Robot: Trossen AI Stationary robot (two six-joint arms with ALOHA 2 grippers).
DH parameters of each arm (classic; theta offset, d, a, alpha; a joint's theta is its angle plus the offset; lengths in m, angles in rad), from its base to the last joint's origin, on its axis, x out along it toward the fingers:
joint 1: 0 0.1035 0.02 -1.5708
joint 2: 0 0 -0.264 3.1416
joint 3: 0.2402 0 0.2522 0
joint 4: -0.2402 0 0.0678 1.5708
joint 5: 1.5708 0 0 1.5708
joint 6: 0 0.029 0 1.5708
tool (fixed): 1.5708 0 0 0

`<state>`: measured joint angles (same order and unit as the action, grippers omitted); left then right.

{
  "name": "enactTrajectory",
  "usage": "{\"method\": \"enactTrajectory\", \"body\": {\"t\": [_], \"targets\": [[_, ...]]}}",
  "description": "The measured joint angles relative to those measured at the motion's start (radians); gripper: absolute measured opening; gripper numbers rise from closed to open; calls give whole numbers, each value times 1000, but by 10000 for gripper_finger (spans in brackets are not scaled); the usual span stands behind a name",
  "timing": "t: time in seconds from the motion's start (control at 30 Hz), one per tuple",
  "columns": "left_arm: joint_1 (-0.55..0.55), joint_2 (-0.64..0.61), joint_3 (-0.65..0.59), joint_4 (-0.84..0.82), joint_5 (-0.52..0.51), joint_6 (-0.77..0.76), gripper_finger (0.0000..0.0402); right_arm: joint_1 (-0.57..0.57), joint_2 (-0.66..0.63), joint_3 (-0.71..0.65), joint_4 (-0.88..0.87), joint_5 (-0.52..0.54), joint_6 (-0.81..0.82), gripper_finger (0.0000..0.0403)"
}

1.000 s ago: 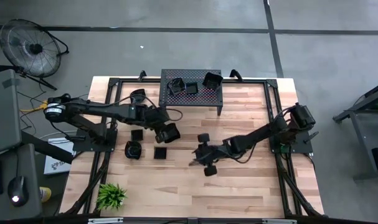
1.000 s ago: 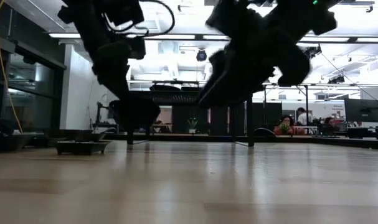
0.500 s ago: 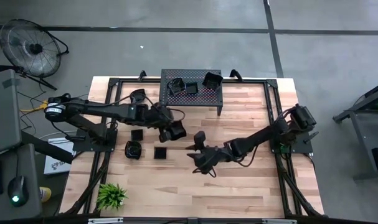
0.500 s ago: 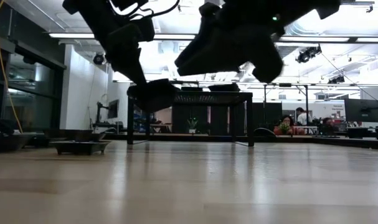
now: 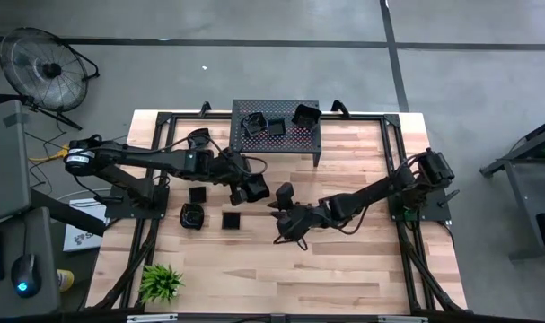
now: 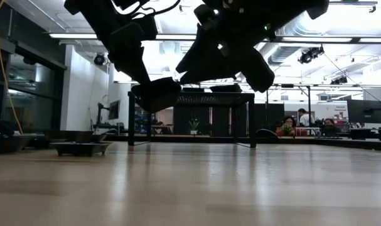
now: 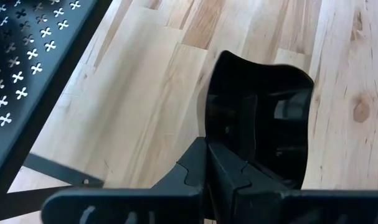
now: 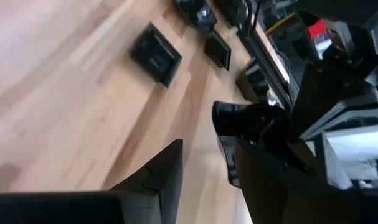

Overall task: Pick & Place Mini shaped plates
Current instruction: Stack the black distorted square plate on top of the black distorted square plate on the shelf

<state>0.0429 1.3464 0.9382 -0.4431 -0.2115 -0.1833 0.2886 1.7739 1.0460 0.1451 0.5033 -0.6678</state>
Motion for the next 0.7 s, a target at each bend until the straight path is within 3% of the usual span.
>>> {"method": "enactTrajectory", "body": {"t": [0.43,0.7], "targets": [[0,0,0,7,14,22,0,-15,134,363,-525,6,153,138],[0,0,0,-5,12,30,0,-15,251,452,-582,184,53,138]]}}
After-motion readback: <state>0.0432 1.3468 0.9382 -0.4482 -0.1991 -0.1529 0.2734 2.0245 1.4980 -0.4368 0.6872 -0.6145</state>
